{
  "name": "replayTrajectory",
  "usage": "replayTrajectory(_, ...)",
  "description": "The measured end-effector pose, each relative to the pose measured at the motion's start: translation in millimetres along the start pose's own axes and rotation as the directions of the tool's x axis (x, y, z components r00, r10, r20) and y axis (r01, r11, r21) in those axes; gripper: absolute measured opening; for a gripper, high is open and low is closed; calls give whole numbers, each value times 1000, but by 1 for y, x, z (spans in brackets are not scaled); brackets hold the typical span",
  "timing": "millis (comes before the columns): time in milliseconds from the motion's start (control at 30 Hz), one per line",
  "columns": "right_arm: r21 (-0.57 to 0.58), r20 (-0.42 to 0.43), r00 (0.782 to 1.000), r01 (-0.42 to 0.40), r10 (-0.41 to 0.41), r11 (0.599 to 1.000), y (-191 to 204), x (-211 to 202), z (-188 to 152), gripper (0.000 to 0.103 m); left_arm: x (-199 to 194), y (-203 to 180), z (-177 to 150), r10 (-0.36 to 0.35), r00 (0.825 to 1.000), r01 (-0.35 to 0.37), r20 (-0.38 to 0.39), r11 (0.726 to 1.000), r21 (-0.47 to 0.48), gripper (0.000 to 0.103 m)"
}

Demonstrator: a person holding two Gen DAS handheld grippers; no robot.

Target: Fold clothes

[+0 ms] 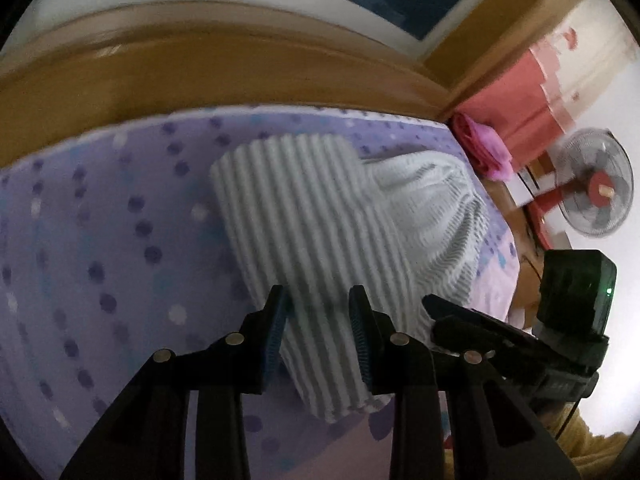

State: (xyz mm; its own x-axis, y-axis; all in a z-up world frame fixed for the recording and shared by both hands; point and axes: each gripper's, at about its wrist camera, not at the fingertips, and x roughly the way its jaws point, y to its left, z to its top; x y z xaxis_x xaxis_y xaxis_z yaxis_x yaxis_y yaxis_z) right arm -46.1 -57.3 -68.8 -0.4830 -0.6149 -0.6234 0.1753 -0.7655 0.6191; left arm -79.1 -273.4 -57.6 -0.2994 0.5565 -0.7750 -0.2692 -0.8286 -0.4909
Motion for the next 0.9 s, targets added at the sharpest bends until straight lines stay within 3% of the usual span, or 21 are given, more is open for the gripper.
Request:
replayTrajectory(67,-73,-42,999,27,-30,997,3,15,4,55,1,-1,-6,14,1000,-13,20,999,-34,31)
replayTrajectory(100,-105,-59,997,41,-47,994,4,21,6,39,1,-2,-8,23,999,-21,31,999,-48,31)
replayTrajectory(167,-114,-70,996,42,-50,993,2,24,10,25,2,-8,-12,31,999,-29,39,998,-56,31)
replayTrajectory(200,-107,-62,997,33,-39,994,0,21,12,23,2,-10,-13,35,998,-33,43,998,-59,31)
replayTrajectory(300,-128,-50,998,40,-46,991,-6,9,14,22,5,-19,-16,65,997,-63,44,996,-59,31)
replayTrajectory(433,-141,-109,992,54,-70,988,-17,17,9,23,-3,-30,-6,97,994,-95,50,995,-35,31)
replayTrajectory(567,-197,2,992,127,-129,972,4,0,5,23,-2,-46,20,113,992,-116,57,992,58,31)
replayTrajectory(633,-275,82,985,167,-150,947,24,-10,2,23,8,-53,37,105,993,-110,51,988,108,31)
replayTrajectory(700,-343,131,980,187,-150,921,41,-15,-3,36,26,-57,52,93,995,-97,31,983,156,31)
replayTrajectory(833,-402,109,979,202,-173,893,58,6,-14,41,71,-52,72,131,991,-122,-34,974,192,31)
replayTrajectory(900,-420,88,966,259,-244,870,54,23,-22,41,80,-47,75,113,994,-108,-12,972,209,31)
